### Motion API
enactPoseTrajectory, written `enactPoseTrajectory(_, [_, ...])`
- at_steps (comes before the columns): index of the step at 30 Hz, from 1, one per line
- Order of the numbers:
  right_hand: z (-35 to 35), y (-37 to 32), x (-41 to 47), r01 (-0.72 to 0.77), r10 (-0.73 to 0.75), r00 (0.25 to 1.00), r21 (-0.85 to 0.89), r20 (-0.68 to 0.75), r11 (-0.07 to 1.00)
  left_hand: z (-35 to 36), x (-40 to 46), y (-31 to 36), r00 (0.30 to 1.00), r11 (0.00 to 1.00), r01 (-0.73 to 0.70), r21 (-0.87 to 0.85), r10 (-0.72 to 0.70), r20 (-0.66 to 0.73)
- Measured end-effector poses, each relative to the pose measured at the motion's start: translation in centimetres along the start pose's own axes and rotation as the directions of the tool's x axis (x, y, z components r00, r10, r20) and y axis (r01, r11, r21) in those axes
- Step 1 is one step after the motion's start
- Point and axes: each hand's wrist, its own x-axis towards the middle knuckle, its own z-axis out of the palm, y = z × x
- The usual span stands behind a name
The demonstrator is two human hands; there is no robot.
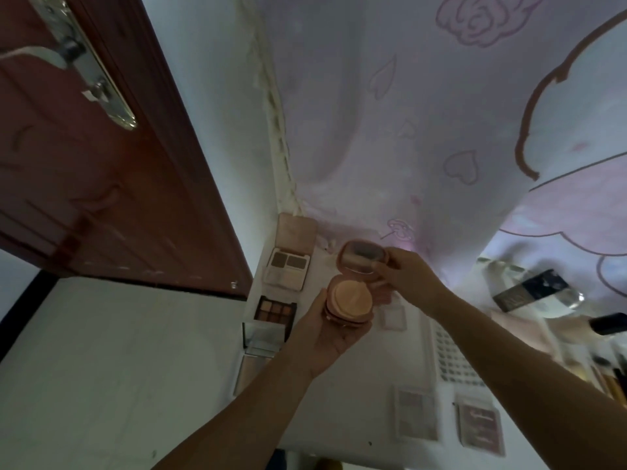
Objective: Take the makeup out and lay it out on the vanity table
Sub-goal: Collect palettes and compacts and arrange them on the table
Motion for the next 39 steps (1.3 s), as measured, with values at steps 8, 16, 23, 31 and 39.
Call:
enactPoseTrajectory(8, [2.8, 0.9, 8.2, 0.049, -0.057, 0.998, -0.215, -0.029, 0.975, 1.3, 4.2, 2.0, 0.963, 0.981, -0.14, -0.135, 0.104, -0.249])
enactPoseTrajectory(16, [4.5, 3.4, 12.3, 0.054, -0.092, 0.99, -0.321, -0.105, 0.946, 2.6, 5.7, 2.6, 0.899, 0.989, -0.136, 0.059, 0.148, -0.413])
enactPoseTrajectory(23, [2.9, 3.1, 10.6, -0.015, -0.011, 0.997, -0.352, -0.072, 0.936, 2.7, 5.1, 2.3, 0.875, 0.987, -0.152, 0.048, 0.157, -0.459])
enactPoseTrajectory(31, [1.2, 4.7, 3.9, 0.209, 0.042, 0.958, -0.793, 0.283, 0.573, 1.6, 4.4, -1.3, 0.925, 0.982, -0.022, 0.19, 0.092, -0.368])
enactPoseTrajectory(39, [2.6, 5.1, 3.1, 0.245, -0.104, 0.97, -0.867, 0.222, 0.434, 1.4, 5.5, -1.4, 0.96, 0.885, -0.011, 0.466, 0.14, -0.243])
